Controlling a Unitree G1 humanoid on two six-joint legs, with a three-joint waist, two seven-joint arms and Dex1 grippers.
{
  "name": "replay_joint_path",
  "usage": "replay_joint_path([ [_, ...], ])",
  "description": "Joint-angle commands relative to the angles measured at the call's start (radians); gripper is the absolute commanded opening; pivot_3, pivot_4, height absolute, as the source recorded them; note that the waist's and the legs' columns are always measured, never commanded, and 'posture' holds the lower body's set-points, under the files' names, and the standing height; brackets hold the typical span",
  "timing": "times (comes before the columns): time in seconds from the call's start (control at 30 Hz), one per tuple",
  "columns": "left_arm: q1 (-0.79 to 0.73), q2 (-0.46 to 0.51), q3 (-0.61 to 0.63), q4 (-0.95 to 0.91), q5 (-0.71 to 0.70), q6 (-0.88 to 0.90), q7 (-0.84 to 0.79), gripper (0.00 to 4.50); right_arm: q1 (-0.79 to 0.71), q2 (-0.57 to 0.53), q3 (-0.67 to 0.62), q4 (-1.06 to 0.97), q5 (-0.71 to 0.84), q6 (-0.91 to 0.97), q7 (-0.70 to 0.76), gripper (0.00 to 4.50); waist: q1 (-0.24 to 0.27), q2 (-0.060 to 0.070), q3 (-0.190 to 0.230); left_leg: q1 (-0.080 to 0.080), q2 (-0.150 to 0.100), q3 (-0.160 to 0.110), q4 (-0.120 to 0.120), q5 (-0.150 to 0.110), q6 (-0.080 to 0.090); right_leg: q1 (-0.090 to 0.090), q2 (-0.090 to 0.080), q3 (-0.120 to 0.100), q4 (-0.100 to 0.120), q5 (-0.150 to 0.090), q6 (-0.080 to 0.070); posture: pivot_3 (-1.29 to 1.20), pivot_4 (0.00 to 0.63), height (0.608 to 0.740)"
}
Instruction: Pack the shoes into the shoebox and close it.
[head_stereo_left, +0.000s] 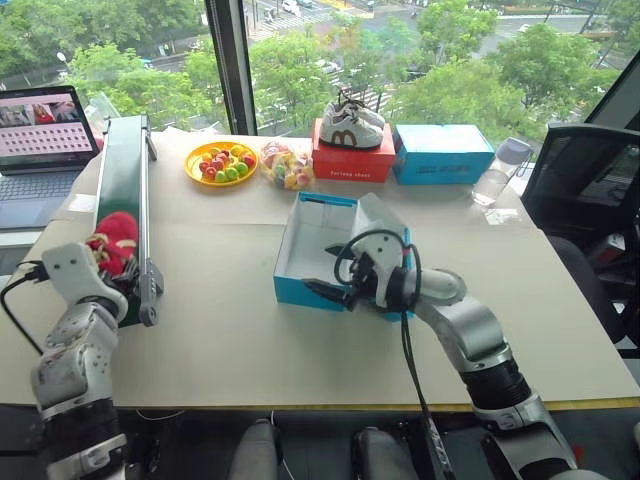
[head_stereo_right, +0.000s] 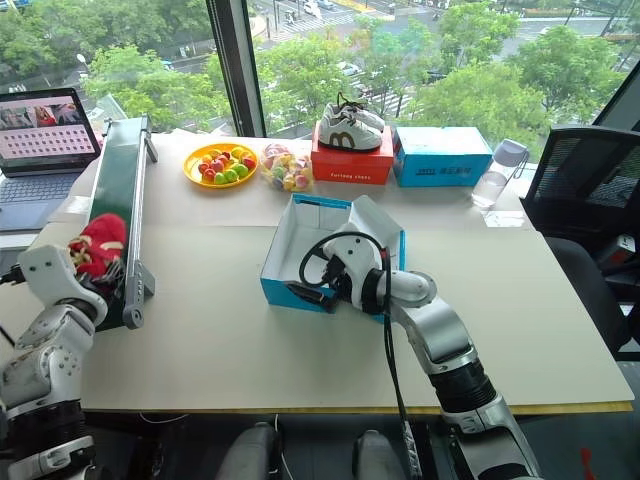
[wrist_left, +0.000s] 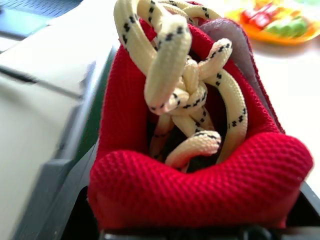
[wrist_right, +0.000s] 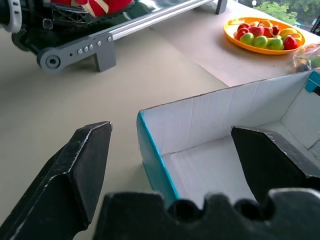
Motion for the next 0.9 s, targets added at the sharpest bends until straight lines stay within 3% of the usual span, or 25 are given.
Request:
replay_joint_path([
  [0.03,-0.03,-0.045,-0.068,-0.164,-0.084,-0.05,-0.059,2.82,-0.107,0.099,-0.185,0.046,0.126,0.097,-0.158,4.5,0.0,0.0,0.0,0.0,0.0,0.0,0.0,0.0,0.0,0.0,0.0,0.0,0.0,0.0,0.0,0.0,0.15,0.74],
  [0.13,-0.029,-0.113,-0.152,-0.24,-0.142,-0.033,-0.082,2.82,-0.204,0.247,-0.4,0.121,0.318,0.259,-0.37,4.5,0.0,0.0,0.0,0.0,0.0,0.0,0.0,0.001,0.001,0.001,0.0,0.0,0.002,0.0,0.0,0.0,0.15,0.74],
  [0.3,-0.033,-0.218,-0.312,-0.331,-0.252,0.026,-0.119,2.82,-0.251,0.414,-0.533,0.092,0.596,0.515,-0.573,4.5,-0.003,0.0,0.0,0.0,0.0,-0.001,-0.001,0.005,0.009,0.0,0.001,0.0,0.002,0.0,0.0,0.0,0.15,0.74],
  [0.6,-0.052,-0.235,-0.424,-0.313,-0.271,0.046,-0.149,2.82,-0.264,0.428,-0.531,0.073,0.772,0.548,-0.749,4.5,-0.018,0.0,0.0,-0.002,0.0,-0.003,0.0,0.006,0.011,-0.001,0.002,0.001,0.002,0.0,0.001,0.0,0.15,0.74],
  [0.9,-0.055,-0.225,-0.407,-0.24,-0.259,0.032,-0.154,2.82,-0.265,0.42,-0.533,0.051,0.92,0.508,-0.821,4.5,-0.015,0.0,0.0,-0.003,-0.001,-0.003,0.0,0.007,0.011,0.0,0.002,0.001,0.001,-0.001,0.001,0.0,0.15,0.74],
])
